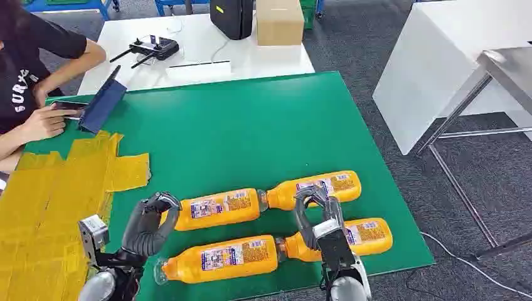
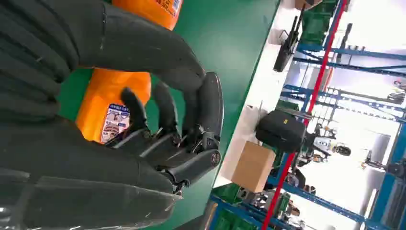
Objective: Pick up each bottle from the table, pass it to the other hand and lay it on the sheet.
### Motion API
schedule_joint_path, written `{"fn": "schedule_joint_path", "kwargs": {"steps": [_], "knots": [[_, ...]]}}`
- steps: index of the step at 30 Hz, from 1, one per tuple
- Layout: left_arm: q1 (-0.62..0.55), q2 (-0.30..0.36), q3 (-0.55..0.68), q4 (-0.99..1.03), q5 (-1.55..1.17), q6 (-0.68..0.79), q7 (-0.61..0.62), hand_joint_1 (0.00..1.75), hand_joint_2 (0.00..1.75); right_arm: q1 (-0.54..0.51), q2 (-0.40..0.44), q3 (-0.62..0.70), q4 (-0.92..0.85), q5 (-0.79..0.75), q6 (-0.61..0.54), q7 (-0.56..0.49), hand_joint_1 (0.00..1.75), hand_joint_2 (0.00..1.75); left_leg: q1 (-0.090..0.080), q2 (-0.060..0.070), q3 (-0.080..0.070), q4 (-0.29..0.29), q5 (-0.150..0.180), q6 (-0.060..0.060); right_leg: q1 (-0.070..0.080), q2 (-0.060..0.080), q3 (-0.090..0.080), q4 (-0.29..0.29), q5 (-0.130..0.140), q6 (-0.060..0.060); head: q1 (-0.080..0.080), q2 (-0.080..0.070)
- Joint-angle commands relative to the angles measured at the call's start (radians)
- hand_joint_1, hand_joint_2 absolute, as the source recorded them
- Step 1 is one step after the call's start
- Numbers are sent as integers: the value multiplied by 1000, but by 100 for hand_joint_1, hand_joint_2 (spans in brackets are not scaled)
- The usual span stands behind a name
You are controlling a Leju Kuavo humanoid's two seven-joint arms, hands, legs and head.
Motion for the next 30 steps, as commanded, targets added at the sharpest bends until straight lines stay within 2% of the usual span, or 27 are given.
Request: {"fn": "schedule_joint_path", "kwargs": {"steps": [1,3,9,15,16,17,18,19,23,25,29,30], "knots": [[-111,-98,16,-78,-261,460,-192,175,175,-60,-7,-39,-103,2,-109,-158,175,175,1,-3,0,1,-1,-1,0,-1,1,0,-1,0,0,0],[-121,-84,-2,-102,-263,466,-164,175,175,-67,-5,-46,-137,-4,-81,-135,175,175,1,-7,-5,5,-1,0,1,-4,-3,4,-1,0,0,0],[-106,-78,-15,-92,-253,482,-191,175,175,-79,-12,-22,-117,22,-72,-143,175,175,1,-4,5,1,-1,-1,1,0,6,0,-1,0,0,0],[-109,-75,-16,-89,-253,487,-193,175,175,-91,-22,-11,-98,54,-81,-130,175,175,1,-4,5,1,-1,-1,1,0,6,0,-1,0,0,0],[-109,-75,-16,-89,-253,487,-193,175,175,-91,-22,-11,-98,54,-81,-130,155,175,1,-3,4,1,0,-1,1,0,5,0,0,0,0,0],[-113,-71,-15,-88,-253,489,-193,175,175,-104,-30,-1,-81,72,-77,-120,68,175,1,-2,4,0,0,0,1,0,5,-1,0,0,0,0],[-117,-72,-11,-86,-252,491,-193,89,175,-117,-36,11,-64,104,-78,-104,0,175,2,-3,5,1,-1,-1,1,1,6,-1,0,0,0,0],[-120,-79,-4,-83,-243,494,-192,0,175,-132,-42,25,-43,147,-83,-82,0,175,1,-2,5,0,0,-1,0,1,6,-1,0,0,0,0],[-131,-91,-3,-68,-221,484,-194,0,175,-199,-70,86,48,280,-65,0,0,175,2,-1,5,0,0,-1,1,2,6,-1,0,0,0,0],[-145,-96,-5,-52,-210,472,-190,0,175,-252,-74,125,117,394,-93,31,0,175,3,-2,7,0,-1,-1,2,4,8,-2,0,0,0,0],[-164,-105,-10,-35,-205,461,-187,0,175,-305,-61,159,184,447,-96,64,0,175,1,-1,5,0,0,-1,1,2,6,-1,1,0,0,0],[-170,-108,-15,-30,-201,452,-184,0,175,-324,-61,175,210,503,-110,90,0,175,1,-1,6,0,0,-1,1,3,7,-1,0,0,0,0]]}}
